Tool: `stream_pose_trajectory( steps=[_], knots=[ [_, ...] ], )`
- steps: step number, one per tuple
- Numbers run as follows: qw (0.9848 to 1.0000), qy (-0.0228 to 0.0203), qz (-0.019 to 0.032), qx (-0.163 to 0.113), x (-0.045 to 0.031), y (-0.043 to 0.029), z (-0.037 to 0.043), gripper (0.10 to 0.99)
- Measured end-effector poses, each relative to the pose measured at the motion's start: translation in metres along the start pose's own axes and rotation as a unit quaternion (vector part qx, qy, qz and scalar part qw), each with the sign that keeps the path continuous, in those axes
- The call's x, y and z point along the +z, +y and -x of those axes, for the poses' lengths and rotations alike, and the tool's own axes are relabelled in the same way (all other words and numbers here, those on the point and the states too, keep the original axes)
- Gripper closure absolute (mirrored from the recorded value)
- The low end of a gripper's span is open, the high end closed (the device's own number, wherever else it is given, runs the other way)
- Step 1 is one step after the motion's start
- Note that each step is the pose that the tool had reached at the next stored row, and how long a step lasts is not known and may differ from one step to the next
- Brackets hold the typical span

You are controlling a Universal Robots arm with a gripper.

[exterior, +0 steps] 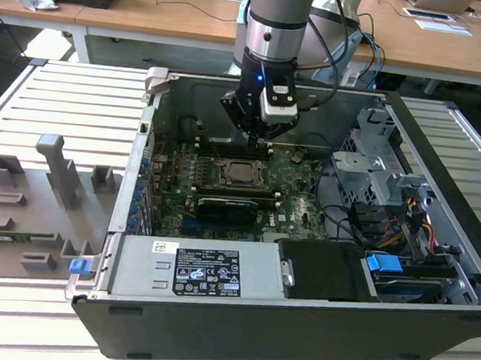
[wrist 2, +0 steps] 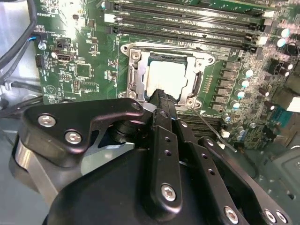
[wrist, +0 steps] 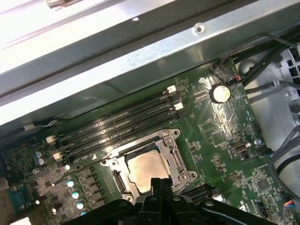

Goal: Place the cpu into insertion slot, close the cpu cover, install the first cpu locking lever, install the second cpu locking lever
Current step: 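Install the first cpu locking lever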

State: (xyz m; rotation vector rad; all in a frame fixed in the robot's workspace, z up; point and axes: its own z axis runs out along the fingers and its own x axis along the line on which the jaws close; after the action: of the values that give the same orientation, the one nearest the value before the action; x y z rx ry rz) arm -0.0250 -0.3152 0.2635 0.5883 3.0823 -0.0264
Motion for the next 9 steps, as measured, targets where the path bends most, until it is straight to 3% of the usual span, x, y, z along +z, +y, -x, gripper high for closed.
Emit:
stream_pose_trajectory(
  steps=[4,6,9],
  knots=[
    [0.9996,-0.0005,0.0002,-0.028,0.0000,0.0000,0.0000,0.980],
    [0.9982,-0.0010,0.0004,-0.060,0.0000,0.0000,0.0000,0.980],
    [0.9973,-0.0012,0.0005,-0.074,0.0000,0.0000,0.0000,0.980]
  ],
)
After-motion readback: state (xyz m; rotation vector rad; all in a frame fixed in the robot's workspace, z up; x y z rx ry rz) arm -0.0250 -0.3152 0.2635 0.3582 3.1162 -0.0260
